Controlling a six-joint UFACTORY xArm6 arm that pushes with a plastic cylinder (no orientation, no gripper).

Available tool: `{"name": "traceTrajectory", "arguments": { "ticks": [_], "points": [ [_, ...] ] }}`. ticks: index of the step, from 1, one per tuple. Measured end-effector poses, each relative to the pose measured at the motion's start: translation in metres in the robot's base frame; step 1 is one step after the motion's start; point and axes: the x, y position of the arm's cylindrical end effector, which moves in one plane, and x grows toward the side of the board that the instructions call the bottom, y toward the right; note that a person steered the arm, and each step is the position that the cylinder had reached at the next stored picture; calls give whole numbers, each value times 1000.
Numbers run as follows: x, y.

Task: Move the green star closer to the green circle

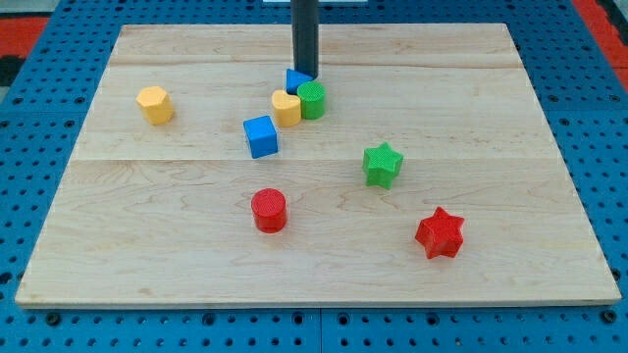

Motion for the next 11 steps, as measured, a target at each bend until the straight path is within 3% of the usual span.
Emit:
{"name": "traceTrajectory", "arguments": {
  "ticks": [2, 4, 7, 11],
  "points": [
    [9, 95],
    [120, 140],
    [175, 126],
    [159, 65]
  ]
}}
